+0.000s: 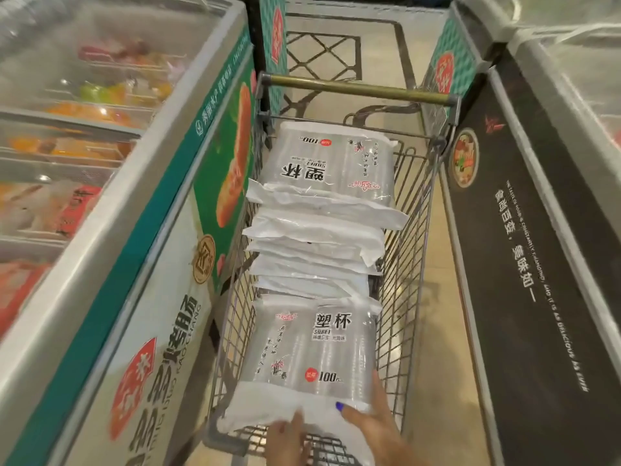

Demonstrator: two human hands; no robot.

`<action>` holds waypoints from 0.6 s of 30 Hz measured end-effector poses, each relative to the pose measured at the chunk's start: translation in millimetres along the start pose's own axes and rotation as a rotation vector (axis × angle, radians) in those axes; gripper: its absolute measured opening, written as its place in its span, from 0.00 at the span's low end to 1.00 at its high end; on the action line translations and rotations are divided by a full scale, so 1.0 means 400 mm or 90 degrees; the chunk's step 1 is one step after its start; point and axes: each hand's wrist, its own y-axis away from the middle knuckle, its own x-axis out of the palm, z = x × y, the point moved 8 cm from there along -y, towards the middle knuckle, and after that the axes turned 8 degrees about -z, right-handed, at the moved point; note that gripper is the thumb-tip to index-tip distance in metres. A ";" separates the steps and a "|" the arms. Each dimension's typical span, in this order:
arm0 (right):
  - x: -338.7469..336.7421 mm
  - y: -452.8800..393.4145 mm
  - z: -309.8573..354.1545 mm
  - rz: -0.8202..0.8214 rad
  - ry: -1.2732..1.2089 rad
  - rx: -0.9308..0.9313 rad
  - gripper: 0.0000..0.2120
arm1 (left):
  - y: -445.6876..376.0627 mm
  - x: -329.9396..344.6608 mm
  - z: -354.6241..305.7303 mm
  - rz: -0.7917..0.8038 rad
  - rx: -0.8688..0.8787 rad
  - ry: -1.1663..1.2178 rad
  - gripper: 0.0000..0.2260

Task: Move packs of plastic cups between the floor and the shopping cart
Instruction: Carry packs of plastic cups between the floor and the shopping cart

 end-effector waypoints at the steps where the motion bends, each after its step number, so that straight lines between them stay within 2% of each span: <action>1: 0.000 -0.007 0.008 0.018 -0.002 -0.001 0.46 | -0.028 -0.026 -0.007 -0.073 -0.020 -0.041 0.32; 2: -0.010 -0.017 0.017 0.010 -0.046 0.022 0.42 | -0.053 -0.068 -0.019 -0.144 0.034 -0.095 0.35; 4: -0.010 -0.031 0.037 0.028 -0.105 0.039 0.35 | -0.087 -0.130 -0.063 -0.234 0.092 -0.075 0.36; 5: -0.010 -0.041 0.023 0.036 -0.096 0.072 0.36 | -0.099 -0.142 -0.092 -0.226 0.120 -0.099 0.40; 7: -0.033 -0.073 -0.046 0.004 -0.039 0.128 0.42 | -0.142 -0.144 -0.135 -0.145 0.207 -0.246 0.45; 10: -0.044 -0.092 -0.092 -0.038 0.120 0.134 0.50 | -0.213 -0.128 -0.136 -0.019 0.243 -0.351 0.44; 12: -0.048 -0.106 -0.108 -0.062 0.192 0.129 0.48 | -0.249 -0.122 -0.135 0.025 0.247 -0.380 0.42; 14: -0.033 -0.122 -0.103 -0.072 0.218 0.102 0.46 | -0.270 -0.118 -0.145 0.047 0.268 -0.378 0.41; 18: -0.014 -0.145 -0.126 -0.078 0.234 0.119 0.45 | -0.296 -0.121 -0.154 0.019 0.276 -0.335 0.37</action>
